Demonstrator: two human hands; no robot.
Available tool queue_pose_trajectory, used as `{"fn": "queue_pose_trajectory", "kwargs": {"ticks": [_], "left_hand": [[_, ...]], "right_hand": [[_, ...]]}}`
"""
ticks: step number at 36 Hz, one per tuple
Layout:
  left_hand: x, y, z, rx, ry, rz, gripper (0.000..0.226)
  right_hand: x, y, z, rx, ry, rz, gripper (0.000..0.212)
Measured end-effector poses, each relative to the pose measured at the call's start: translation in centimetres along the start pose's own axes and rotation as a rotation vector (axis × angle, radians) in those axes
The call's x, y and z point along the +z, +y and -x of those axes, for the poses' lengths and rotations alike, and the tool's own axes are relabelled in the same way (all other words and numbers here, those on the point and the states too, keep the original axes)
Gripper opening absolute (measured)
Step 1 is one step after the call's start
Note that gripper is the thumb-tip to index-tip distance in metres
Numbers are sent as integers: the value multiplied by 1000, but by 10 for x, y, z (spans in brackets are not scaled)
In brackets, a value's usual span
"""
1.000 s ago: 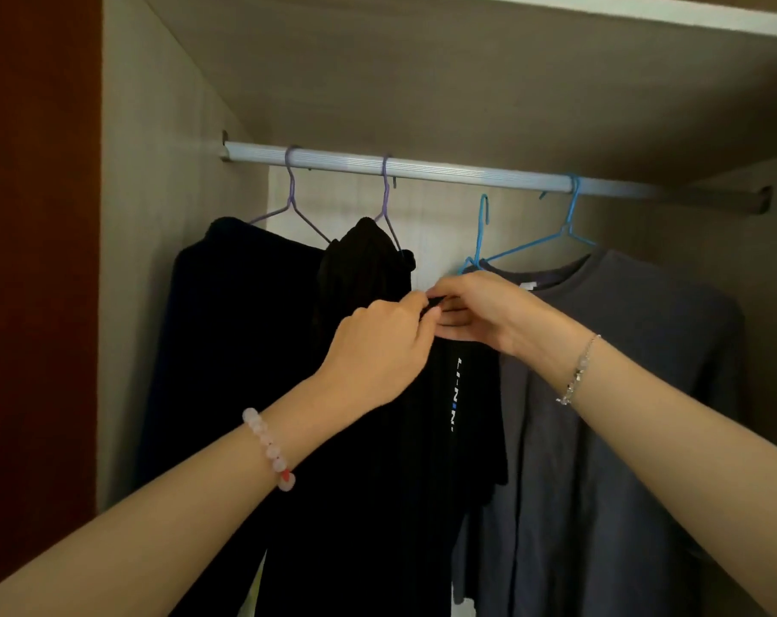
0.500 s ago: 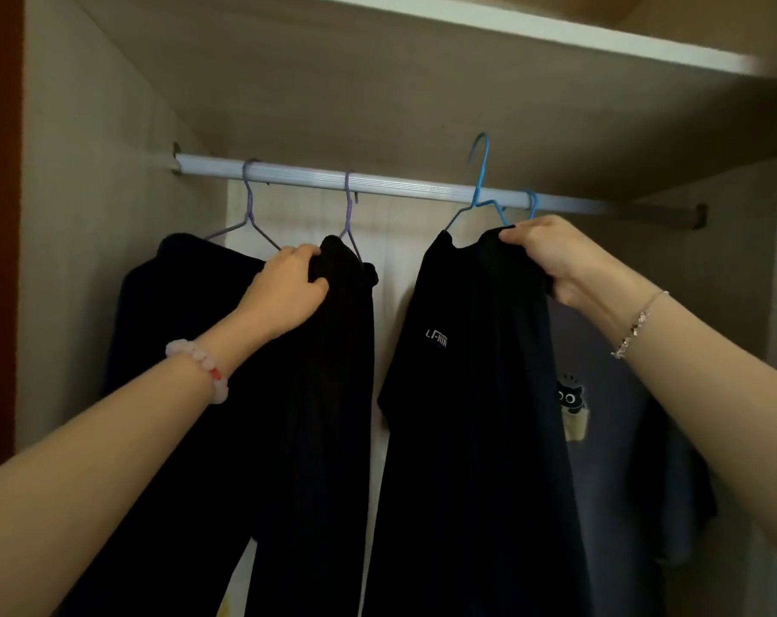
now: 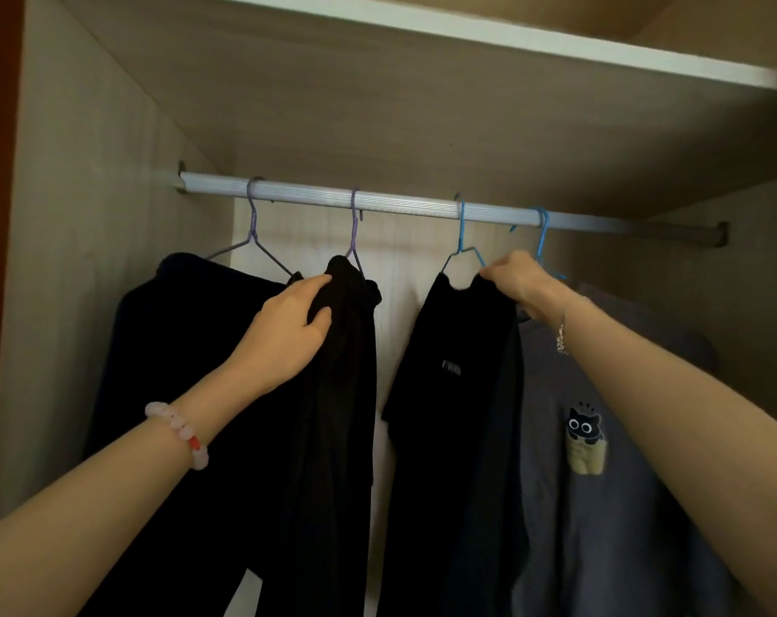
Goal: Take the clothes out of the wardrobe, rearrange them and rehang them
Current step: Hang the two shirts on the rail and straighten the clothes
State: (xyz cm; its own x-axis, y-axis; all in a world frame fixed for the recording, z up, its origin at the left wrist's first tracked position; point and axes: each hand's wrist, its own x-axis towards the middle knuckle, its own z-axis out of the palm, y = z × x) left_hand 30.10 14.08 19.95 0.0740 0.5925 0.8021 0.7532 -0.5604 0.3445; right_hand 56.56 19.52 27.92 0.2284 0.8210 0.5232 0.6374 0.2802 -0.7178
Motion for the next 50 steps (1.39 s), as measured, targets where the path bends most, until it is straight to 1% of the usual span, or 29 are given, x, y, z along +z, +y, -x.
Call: {"fn": "queue_pose_trajectory", "kwargs": {"ticks": [2, 6, 8, 16, 21, 22, 24, 27, 30, 32, 34, 35, 37, 39, 41, 43, 46, 50], "left_hand": [[1, -3, 2, -5, -2, 29, 48], [4, -5, 3, -18, -3, 82, 47], [7, -6, 4, -20, 1, 97, 47], [20, -4, 7, -16, -8, 116, 50], [22, -2, 8, -25, -5, 117, 50], [23, -2, 8, -29, -2, 115, 50], [23, 0, 10, -35, 4, 116, 49], [23, 2, 11, -44, 8, 126, 49], [21, 2, 12, -65, 8, 142, 49], [20, 2, 14, -80, 7, 157, 49], [19, 1, 14, -88, -1, 161, 49], [19, 1, 14, -91, -6, 162, 49], [19, 1, 14, -93, -14, 161, 49], [19, 2, 14, -95, -13, 162, 49], [20, 3, 14, -94, -7, 171, 49], [22, 5, 15, -89, -5, 174, 50], [24, 7, 15, -76, -2, 156, 50], [25, 9, 14, -77, -6, 140, 50]], "right_hand": [[4, 13, 0, -21, -26, 65, 32], [1, 26, -1, -69, 0, 107, 23], [-2, 30, -2, -93, -3, 123, 22], [-8, 47, 5, -167, -42, 81, 30], [-20, 52, 15, -176, -84, -27, 30], [-25, 52, 16, -169, -82, -55, 29], [-37, 55, 13, -163, -18, -74, 24], [-61, 64, 8, -177, 191, 43, 22], [-84, 77, 9, -115, 401, 313, 31], [-95, 88, 9, -71, 470, 527, 39], [-103, 100, 7, 9, 441, 689, 48], [-107, 105, 6, 63, 396, 698, 50], [-113, 114, 7, 136, 286, 630, 51], [-113, 120, 12, 119, 219, 607, 46], [-110, 125, 15, 64, 239, 632, 37], [-108, 128, 17, 20, 283, 652, 33], [-104, 127, 16, -9, 308, 670, 32], [-101, 125, 16, 7, 373, 681, 32]]}}
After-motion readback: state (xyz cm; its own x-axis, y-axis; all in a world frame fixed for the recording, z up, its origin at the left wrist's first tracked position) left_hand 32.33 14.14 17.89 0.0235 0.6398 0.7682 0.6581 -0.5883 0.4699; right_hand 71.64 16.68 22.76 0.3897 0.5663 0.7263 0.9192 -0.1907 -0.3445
